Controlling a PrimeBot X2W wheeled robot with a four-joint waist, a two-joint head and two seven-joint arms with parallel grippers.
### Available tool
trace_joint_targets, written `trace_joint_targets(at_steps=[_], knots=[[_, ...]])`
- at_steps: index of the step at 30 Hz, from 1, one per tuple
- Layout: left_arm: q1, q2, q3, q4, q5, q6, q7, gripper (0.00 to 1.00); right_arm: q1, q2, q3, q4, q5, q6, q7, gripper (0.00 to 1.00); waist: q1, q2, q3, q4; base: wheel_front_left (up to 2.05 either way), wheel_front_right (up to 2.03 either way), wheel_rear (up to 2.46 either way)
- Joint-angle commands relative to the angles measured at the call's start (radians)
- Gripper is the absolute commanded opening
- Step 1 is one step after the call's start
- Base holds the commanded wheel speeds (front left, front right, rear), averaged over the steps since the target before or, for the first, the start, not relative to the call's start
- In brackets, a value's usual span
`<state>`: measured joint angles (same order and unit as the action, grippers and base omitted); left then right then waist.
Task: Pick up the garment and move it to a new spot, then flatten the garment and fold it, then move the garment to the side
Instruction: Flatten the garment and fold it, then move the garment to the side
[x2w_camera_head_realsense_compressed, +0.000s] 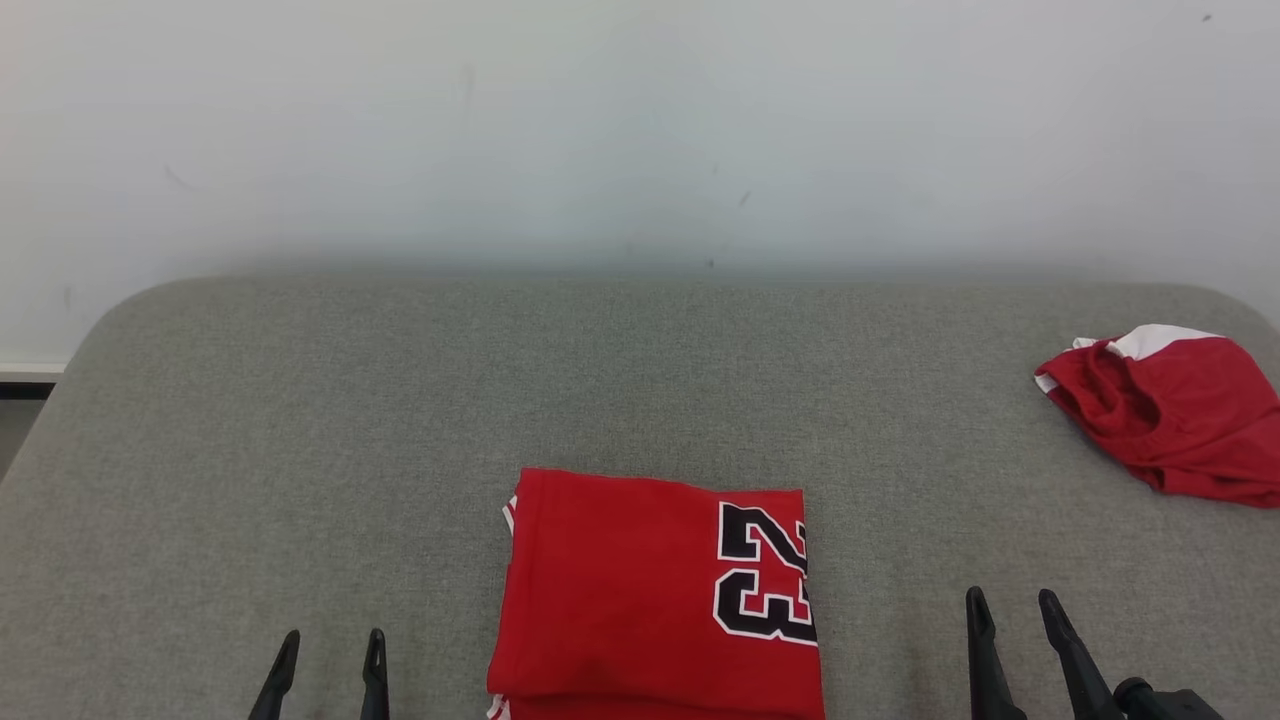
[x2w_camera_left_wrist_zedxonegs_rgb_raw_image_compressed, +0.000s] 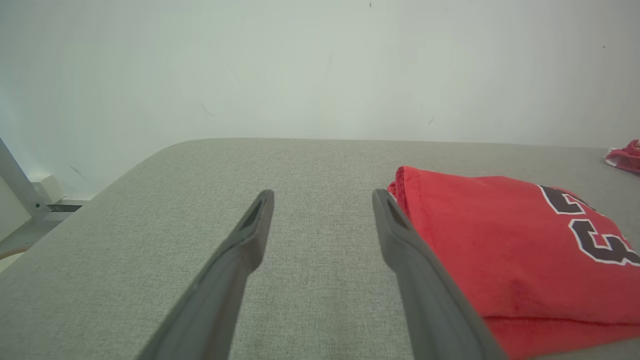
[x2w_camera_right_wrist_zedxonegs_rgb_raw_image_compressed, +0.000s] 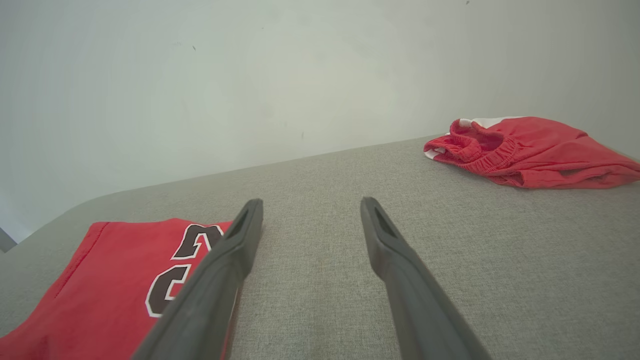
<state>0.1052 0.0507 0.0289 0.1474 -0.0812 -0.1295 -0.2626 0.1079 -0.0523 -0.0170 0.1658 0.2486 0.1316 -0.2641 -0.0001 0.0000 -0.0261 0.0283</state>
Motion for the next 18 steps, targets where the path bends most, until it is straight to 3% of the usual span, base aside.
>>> trace_joint_targets(at_steps=[1,18], knots=[[0.017,0.003,-0.004,-0.004,0.010,-0.002,-0.002,1.00,0.014,0.003,-0.003,-0.001,-0.005,-0.002,0.000,1.00,0.0001,0.0000,0.001,0.000,0.00,0.00,0.00],[0.002,0.017,-0.003,-0.008,0.016,-0.001,-0.002,1.00,0.011,0.003,-0.010,0.005,0.004,-0.002,0.000,1.00,0.0001,0.0000,0.009,0.003,0.00,0.00,0.00]])
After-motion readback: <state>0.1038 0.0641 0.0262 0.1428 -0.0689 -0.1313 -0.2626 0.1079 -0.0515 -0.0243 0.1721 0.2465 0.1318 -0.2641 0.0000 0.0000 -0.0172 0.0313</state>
